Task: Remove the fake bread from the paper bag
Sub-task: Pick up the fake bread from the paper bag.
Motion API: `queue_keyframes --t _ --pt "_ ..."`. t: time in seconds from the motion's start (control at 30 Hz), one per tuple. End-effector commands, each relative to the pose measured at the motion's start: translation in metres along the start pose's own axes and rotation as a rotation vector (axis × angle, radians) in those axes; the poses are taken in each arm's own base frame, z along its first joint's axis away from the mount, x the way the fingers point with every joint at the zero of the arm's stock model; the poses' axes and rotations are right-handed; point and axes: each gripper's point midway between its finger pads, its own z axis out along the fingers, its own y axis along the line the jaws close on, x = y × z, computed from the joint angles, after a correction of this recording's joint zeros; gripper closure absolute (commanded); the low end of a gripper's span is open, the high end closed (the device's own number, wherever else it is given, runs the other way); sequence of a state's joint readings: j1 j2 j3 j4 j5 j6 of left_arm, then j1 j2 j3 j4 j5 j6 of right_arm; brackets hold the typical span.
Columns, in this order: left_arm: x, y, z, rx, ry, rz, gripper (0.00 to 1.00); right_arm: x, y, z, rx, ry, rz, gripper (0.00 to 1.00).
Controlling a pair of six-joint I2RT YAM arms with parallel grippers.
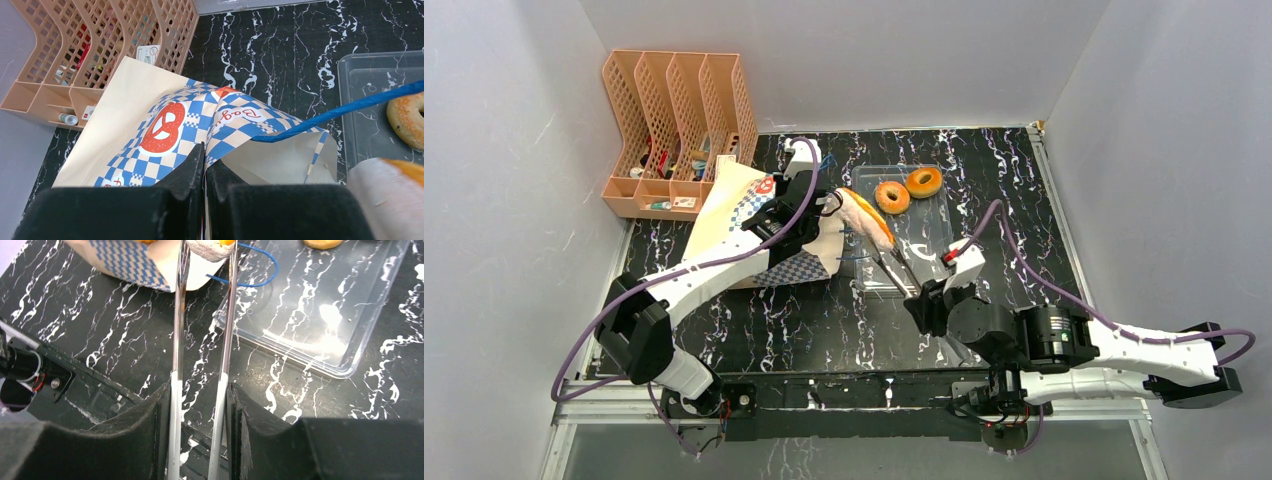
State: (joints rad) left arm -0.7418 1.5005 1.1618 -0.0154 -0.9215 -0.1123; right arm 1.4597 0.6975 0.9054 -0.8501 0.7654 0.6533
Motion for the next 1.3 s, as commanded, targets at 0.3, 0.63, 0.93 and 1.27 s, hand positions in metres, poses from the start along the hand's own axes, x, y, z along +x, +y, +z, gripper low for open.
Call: queue_keyframes --t 0.3,0.63,0.93,1.27 --pt "-0.007 0.018 -0.013 -0.01 -0.008 -0.046 1.0 -0.047 -0.027 -0.009 0.174 -0.186 0.156 1.0" --pt "-0.015 0.025 -0.034 0.093 -0.04 -0.108 1.0 -0.04 -0.019 0.02 0.271 -0.189 0.095 1.0" --pt "-0.017 0.035 -0.051 0.147 -0.047 -0.144 1.0 -0.044 -0.029 0.076 0.251 -0.121 0.095 1.0" --pt "-0.017 0.042 -0.063 0.186 -0.05 -0.156 1.0 -0.042 -0.048 0.135 0.212 -0.074 0.125 1.0"
